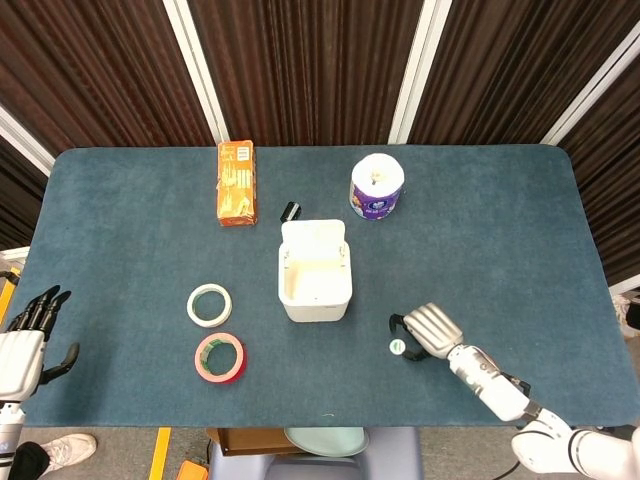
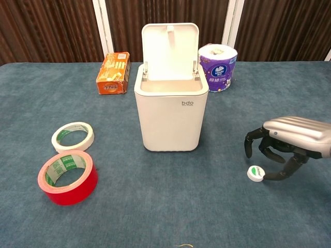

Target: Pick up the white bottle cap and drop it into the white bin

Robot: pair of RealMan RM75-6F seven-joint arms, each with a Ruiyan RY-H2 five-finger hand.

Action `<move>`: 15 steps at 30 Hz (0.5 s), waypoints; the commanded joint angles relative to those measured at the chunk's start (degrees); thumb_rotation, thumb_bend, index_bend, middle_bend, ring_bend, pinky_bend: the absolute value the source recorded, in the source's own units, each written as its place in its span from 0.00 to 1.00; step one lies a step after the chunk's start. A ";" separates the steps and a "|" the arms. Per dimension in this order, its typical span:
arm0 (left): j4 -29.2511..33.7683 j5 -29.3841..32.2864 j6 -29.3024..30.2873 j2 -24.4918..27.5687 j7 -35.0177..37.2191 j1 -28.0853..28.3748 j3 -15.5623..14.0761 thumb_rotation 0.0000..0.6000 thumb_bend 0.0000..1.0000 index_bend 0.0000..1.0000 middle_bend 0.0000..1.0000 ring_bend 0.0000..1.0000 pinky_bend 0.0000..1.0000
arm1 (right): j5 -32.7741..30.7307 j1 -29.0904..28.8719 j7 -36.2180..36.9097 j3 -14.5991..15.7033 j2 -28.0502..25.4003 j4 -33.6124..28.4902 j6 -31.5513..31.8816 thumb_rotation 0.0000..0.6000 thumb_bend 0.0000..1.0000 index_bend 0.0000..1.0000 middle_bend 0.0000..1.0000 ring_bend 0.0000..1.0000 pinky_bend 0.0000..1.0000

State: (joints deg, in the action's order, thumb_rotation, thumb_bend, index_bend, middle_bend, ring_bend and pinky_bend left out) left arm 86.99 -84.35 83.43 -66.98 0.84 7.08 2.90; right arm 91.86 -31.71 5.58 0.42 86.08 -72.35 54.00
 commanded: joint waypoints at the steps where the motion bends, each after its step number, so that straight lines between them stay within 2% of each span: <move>1: 0.03 -0.01 0.06 -0.02 -0.02 -0.02 0.03 1.00 0.40 0.10 0.05 0.10 0.25 | -0.13 -0.50 0.92 0.12 0.57 0.63 -0.27 1.00 0.31 0.56 0.90 1.00 1.00; 15: 0.03 0.03 -0.01 0.02 0.22 -0.04 0.13 1.00 0.40 0.10 0.05 0.10 0.25 | -0.45 -1.65 2.49 1.35 1.36 1.84 -0.77 1.00 0.31 0.56 0.90 1.00 1.00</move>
State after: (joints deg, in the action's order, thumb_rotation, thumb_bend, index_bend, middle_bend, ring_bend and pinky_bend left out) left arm 87.01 -84.32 83.41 -66.96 1.06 7.04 3.03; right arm 91.41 -33.35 8.08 1.76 87.44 -70.52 53.24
